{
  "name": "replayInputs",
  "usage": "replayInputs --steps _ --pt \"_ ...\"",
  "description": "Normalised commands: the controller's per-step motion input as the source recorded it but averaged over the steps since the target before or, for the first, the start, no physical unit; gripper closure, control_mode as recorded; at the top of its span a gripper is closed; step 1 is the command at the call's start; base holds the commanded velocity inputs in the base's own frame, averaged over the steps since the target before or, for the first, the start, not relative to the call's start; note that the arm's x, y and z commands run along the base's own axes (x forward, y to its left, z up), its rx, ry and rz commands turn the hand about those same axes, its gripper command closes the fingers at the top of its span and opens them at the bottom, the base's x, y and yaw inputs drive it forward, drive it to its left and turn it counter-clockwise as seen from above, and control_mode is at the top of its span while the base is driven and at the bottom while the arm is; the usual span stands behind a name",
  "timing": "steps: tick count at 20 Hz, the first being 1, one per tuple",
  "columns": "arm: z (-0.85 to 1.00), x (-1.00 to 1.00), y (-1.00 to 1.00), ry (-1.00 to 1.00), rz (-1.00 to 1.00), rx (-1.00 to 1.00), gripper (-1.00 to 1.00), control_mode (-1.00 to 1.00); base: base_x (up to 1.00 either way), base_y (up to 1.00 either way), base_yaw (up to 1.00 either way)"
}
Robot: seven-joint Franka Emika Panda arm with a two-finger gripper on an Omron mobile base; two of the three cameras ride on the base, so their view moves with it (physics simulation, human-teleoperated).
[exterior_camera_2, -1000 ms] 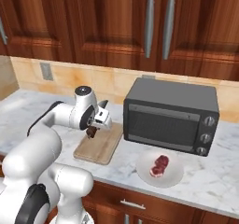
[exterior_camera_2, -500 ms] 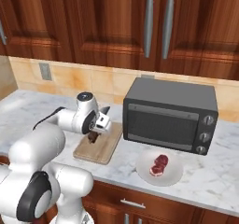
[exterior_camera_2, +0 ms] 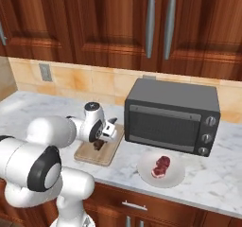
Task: Pick up the knife from the drawer and place it on the cutting board. Then place the meat from the plate to the cutting board.
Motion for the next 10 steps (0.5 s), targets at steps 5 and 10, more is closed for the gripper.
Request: replayInputs --steps 5,10 --pt "-0.22 0.22 -0.24 0.00 0.01 0.00 1.00 -1.00 0.00 0.00 0.00" --pt "-0.44 0.01 -0.01 0.04 0.09 -0.01 -1.00 -1.00 0.00 0.00 0.00"
